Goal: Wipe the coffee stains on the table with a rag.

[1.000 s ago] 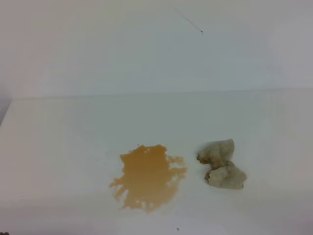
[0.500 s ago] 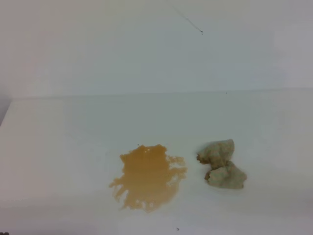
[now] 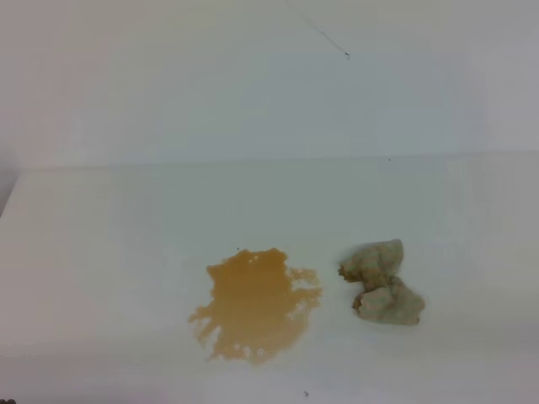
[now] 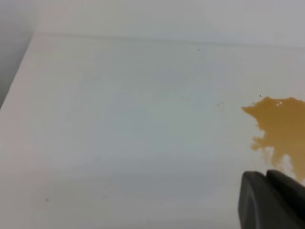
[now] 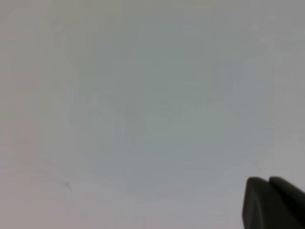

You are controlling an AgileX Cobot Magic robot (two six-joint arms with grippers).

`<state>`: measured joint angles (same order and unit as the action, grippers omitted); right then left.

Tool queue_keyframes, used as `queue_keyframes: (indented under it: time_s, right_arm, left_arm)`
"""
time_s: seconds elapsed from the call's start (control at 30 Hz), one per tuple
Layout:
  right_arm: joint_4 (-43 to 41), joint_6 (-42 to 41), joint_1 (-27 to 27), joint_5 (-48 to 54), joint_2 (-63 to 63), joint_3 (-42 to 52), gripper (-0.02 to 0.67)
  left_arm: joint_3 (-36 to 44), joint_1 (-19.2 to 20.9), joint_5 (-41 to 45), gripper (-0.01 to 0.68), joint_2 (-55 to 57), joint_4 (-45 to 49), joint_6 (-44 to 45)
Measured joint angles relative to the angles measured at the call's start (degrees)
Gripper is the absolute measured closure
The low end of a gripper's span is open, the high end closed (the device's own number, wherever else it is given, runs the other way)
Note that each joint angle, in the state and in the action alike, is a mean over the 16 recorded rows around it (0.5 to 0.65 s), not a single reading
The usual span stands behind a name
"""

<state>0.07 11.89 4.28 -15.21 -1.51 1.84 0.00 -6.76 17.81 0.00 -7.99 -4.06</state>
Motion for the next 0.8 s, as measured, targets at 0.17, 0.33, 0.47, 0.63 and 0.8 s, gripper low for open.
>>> queue_keyframes:
  time_s: [0.17,0.33,0.47,0.63,0.8]
  right_arm:
    - [-0.22,1.62,0.00,-5.78,0.03,-1.24,0.652]
    - [-1.11,3.58,0.00,-6.13,0.86,-5.49,0.652]
    - [-1.90,5.10,0.00,-0.45,3.34,-10.84,0.652]
    - [-1.96,6.28,0.00,11.97,9.56,-19.23,0.652]
    - [0.92,3.15,-0.04,26.12,19.54,-27.38,0.652]
  left_arm:
    - [0.00,0.00,0.00,0.675,0.00,0.00,0.00]
    - [0.00,0.00,0.00,0.675,0.00,0.00,0.00]
    - [0.00,0.00,0.00,0.675,0.00,0.00,0.00]
    - [0.00,0.00,0.00,0.675,0.00,0.00,0.00]
    - [0.00,0.00,0.00,0.675,0.00,0.00,0.00]
